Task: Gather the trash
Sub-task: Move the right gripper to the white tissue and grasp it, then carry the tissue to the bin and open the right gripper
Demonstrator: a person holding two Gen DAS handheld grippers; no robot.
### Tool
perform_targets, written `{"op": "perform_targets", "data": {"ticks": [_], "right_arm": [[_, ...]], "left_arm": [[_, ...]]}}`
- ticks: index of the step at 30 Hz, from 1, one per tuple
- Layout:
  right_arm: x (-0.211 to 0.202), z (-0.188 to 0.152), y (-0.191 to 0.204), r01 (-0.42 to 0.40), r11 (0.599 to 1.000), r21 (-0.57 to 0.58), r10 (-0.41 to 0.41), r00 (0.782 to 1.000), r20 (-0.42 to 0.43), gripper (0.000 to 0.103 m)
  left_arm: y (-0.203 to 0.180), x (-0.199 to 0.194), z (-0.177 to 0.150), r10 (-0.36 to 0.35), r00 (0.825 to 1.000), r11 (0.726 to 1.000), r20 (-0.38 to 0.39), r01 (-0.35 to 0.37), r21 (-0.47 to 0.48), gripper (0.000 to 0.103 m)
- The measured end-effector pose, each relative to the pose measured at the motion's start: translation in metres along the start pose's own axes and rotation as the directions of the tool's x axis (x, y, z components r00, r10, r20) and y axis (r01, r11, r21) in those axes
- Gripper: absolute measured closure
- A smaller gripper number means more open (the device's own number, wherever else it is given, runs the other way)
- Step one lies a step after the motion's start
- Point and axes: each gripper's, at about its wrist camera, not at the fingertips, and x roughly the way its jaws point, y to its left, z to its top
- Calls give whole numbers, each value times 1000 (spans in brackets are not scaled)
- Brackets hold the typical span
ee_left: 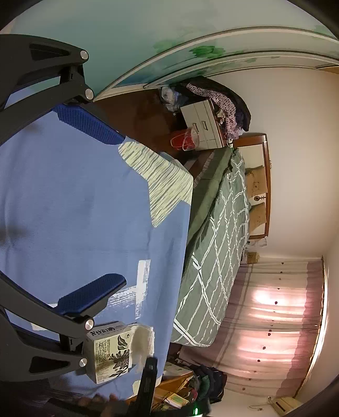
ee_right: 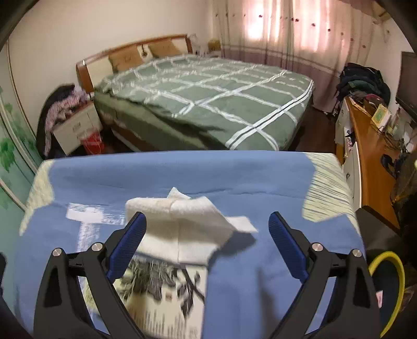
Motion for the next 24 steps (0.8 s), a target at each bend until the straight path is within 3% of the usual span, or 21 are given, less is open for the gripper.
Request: {"op": "perform_targets", "data": {"ticks": [5,8,11,12,13,14,24], "right_arm": [[29,2,10,-7,1000,-21,6,997,-73,13],[36,5,13,-30,999,-25,27,995,-101,22],[46,5,19,-38,998,-57,30,989,-147,44],[45,6,21,-40,996,-74,29,989,-144,59],[43,6,21,-58,996,-73,47,988,-150,68],[41,7,21,-68,996,-62,57,986,-157,91],[-37,16,-7,-90,996,19,89,996,28,95]], "left_arm": [[-5,1,-2,-11,1000,1000,-6,11,11,5],[-7,1,-3,-19,1000,1000,-10,19,12,5],[-9,0,-3,-29,1000,999,-5,29,14,5],[-9,0,-3,-31,1000,999,-5,31,14,5],[-10,0,-3,-31,999,999,-4,32,15,5],[-10,0,-4,-32,999,999,-3,32,17,5],[-15,0,-6,-31,1000,999,-5,31,29,5]]}}
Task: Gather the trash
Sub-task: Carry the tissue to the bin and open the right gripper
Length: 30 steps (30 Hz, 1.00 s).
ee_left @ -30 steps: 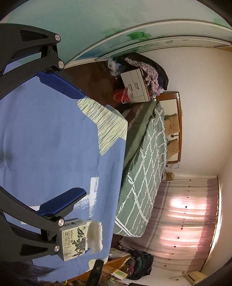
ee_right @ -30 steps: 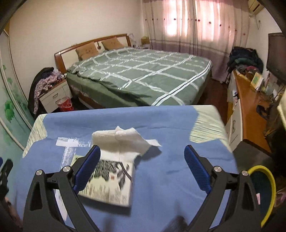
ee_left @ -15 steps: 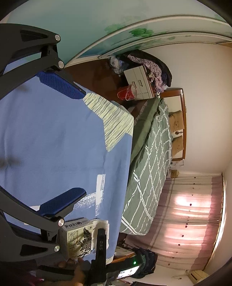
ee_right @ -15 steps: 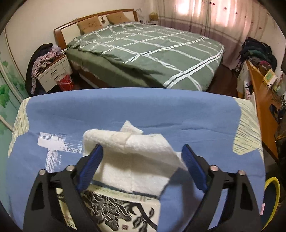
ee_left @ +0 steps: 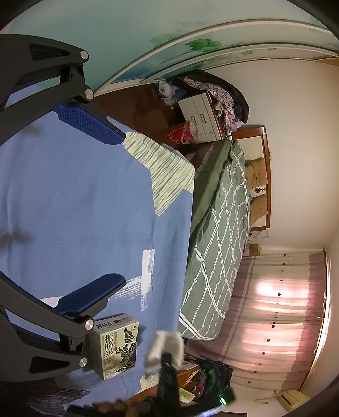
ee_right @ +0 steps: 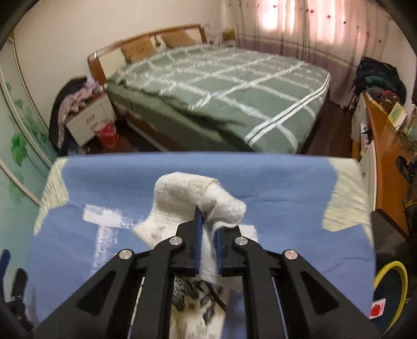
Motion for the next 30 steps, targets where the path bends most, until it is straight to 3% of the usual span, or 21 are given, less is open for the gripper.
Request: {"op": "perform_targets", "data": {"ticks": [5,9,12,16,20,24,25,27,30], "right_arm": [[-54,-10,-27,8,998,62,-15,993,116,95],[-86,-51,-61,46,990,133,-66,986,153,94],[-105,-88,-98,111,968,226,-149,976,159,94],[-132,-133,-150,228,904,363,-304,938,168,93],[-148,-171,-195,361,800,479,-469,874,125,91],[-145,-194,-225,439,718,539,-545,837,44,90],[-142,-197,-230,457,699,550,-559,829,23,86],[-139,-199,-238,461,680,571,-562,827,1,50],[-143,-199,-232,462,678,571,-575,818,20,42]], "left_arm": [[-2,0,-1,-5,1000,1000,-3,5,5,5],[-4,-2,-2,-15,1000,1000,0,15,11,5],[-8,-2,-3,-21,1000,1000,-1,21,24,5],[-15,-2,-6,-32,999,999,-5,32,42,5],[-21,-2,-9,-39,999,997,-10,39,61,5],[-27,-3,-12,-47,999,995,-10,48,84,5],[-29,-3,-13,-50,999,995,-12,51,91,5],[-36,-3,-16,-59,998,992,-18,61,111,5],[-48,-7,-20,-90,996,986,-24,93,139,5]]}}
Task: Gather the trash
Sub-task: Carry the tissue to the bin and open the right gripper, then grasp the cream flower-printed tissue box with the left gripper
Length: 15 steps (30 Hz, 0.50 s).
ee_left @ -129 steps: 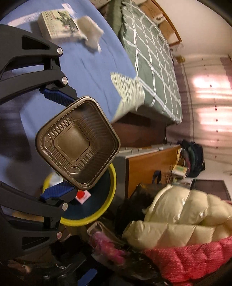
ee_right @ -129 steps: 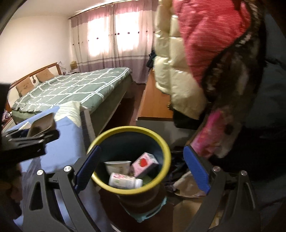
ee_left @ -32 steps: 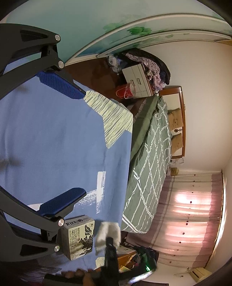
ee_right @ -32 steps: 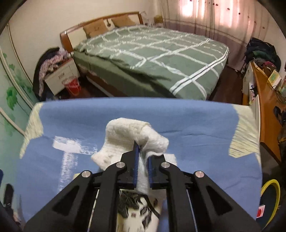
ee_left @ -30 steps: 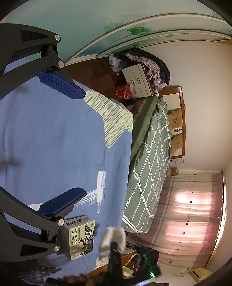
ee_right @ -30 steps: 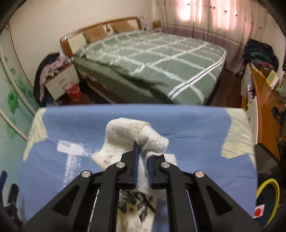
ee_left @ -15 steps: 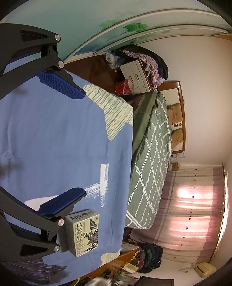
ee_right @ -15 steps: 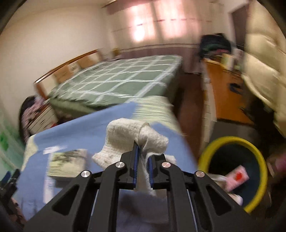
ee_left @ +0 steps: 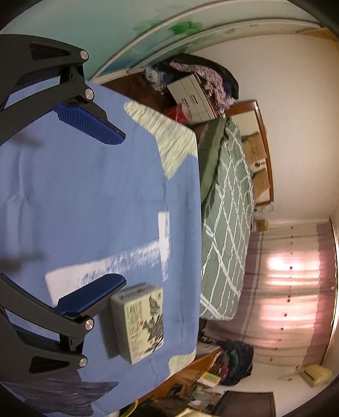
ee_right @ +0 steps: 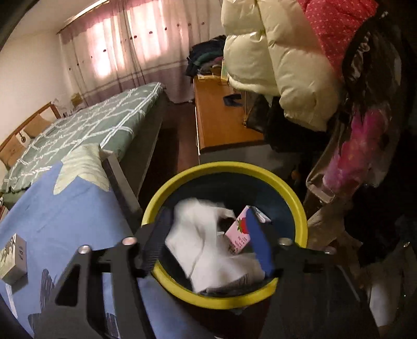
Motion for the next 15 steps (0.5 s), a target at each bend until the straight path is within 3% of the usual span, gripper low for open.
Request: {"op": "perform_targets", "data": {"ticks": [3,15], "right_arm": [[-2,-1,0,-16,1000,-8,16,1000,8,32],[-5,-4,3,-114,993,-10,114,993,-11,29]], "left_arm": [[-16,-3,-1,-27,1000,999,-3,27,44,5],[-109,-8,13,-118,991,990,-68,123,71,5]]}}
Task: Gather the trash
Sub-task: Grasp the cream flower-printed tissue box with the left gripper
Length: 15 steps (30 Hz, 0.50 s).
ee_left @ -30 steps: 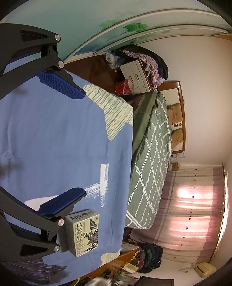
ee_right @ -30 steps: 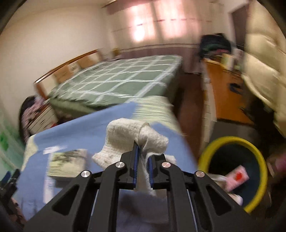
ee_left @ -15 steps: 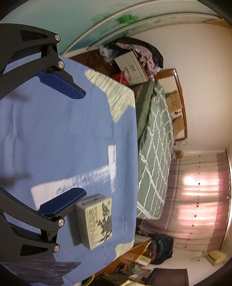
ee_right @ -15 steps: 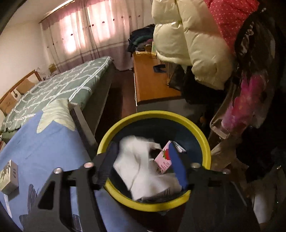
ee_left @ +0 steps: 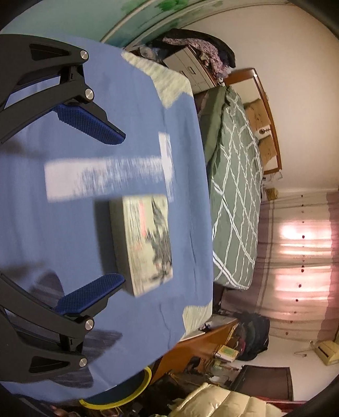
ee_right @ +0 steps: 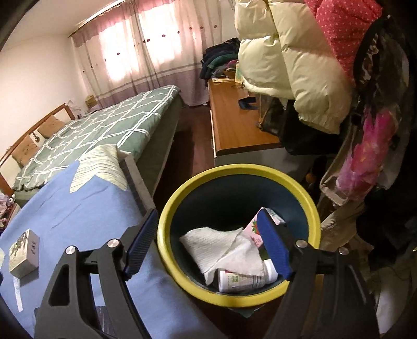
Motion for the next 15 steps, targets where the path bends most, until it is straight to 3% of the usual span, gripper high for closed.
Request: {"op": "perform_targets", "data": {"ticks": [9,15], "right_arm": [[-1,-2,5,-74,997,-2,74,997,-14,29],[-2,-2,7,-103,995,-1,103,994,-22,28]], "left_arm": [[-58,29,17,43,999,999,-33,-43,16,5],[-68,56,20,64,995,998,-78,-62,32,5]]}}
